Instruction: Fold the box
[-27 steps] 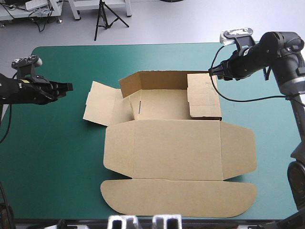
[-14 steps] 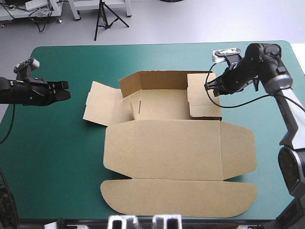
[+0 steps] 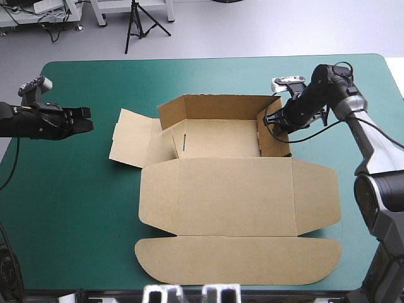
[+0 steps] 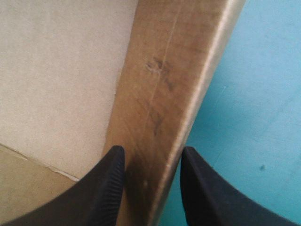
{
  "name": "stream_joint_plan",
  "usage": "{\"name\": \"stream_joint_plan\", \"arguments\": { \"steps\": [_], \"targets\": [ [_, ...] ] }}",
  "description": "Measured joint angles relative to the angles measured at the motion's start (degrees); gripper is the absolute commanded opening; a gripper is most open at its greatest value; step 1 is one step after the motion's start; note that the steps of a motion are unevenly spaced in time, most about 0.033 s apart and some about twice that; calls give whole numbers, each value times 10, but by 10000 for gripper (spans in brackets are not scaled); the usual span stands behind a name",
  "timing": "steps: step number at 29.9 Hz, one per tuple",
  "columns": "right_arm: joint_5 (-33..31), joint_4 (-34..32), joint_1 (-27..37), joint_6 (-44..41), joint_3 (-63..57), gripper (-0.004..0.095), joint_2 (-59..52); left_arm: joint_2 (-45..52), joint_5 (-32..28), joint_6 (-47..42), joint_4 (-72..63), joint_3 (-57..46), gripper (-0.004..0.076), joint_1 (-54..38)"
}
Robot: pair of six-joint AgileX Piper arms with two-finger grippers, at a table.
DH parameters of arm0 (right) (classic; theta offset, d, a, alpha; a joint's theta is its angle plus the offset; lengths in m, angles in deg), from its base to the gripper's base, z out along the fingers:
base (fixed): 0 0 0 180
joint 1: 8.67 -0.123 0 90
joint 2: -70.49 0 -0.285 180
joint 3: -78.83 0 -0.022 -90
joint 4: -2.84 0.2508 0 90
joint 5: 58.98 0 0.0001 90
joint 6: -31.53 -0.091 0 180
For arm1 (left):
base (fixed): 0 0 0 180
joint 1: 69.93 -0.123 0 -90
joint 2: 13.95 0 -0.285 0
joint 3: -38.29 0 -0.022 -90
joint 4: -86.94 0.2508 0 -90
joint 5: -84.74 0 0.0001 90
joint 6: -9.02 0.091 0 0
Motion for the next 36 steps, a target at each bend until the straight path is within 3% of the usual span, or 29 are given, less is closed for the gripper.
{"name": "stream_joint_plan", "arguments": {
  "steps": [5, 9, 10, 20, 27, 36],
  "targets": [
    [0, 3, 0, 1, 0, 318, 26, 0, 0, 0, 0, 0, -9, 0],
    [0, 1, 0, 1, 0, 9, 32, 0, 0, 0, 0, 0, -9, 0],
    [0, 0, 0, -1, 0, -14, 32, 0, 0, 0, 0, 0, -9, 0],
    [-12, 20, -1, -11, -1, -18, 28, -24, -30, 9, -10, 0, -9, -21],
    [-19, 41, 13, 2, -3, -18, -53, -67, -28, 74, -184, 0, -9, -108],
    [-27, 78, 83, 15, -3, -18, -174, -120, -4, 124, -320, 0, -9, -160]
  ]
}}
